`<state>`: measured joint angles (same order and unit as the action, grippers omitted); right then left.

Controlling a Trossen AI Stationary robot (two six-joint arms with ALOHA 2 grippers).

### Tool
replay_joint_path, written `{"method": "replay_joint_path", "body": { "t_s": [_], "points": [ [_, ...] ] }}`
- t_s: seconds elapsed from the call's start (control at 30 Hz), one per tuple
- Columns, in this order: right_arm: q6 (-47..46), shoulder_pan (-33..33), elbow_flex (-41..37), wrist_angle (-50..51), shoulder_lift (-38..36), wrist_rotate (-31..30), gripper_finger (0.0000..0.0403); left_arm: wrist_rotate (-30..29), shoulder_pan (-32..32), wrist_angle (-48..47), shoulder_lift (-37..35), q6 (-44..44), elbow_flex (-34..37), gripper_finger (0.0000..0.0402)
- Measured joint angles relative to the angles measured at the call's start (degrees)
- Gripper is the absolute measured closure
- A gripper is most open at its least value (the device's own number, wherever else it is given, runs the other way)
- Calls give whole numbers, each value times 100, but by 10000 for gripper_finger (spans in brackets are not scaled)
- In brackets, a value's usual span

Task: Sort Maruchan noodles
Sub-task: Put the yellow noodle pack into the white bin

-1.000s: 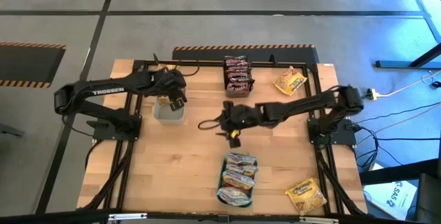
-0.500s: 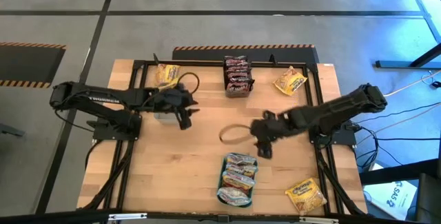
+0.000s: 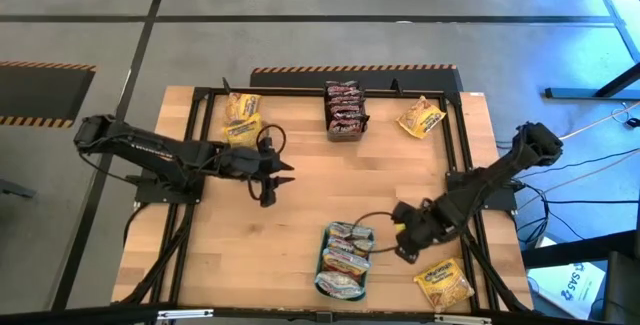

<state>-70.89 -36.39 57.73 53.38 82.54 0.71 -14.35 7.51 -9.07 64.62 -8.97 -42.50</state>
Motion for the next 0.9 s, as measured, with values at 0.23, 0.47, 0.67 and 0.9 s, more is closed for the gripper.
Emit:
{"method": "replay_joint_path", "body": {
  "t_s": [0.23, 0.47, 0.67, 0.9],
  "points": [
    [-1959, -936, -346, -587, 2, 747, 159, -145, 258, -1, 0, 2, 0, 274],
    [-3834, -1666, -351, -1240, 29, 918, 160, -192, 371, -1, 0, 4, 0, 274],
    [-4846, -2089, -351, -1639, 375, 1577, 217, -192, 380, -3, 0, 4, 0, 274],
    [-4642, -2133, -352, -1677, 859, 1759, 343, -190, 378, -3, 0, 7, 0, 274]
  ]
}}
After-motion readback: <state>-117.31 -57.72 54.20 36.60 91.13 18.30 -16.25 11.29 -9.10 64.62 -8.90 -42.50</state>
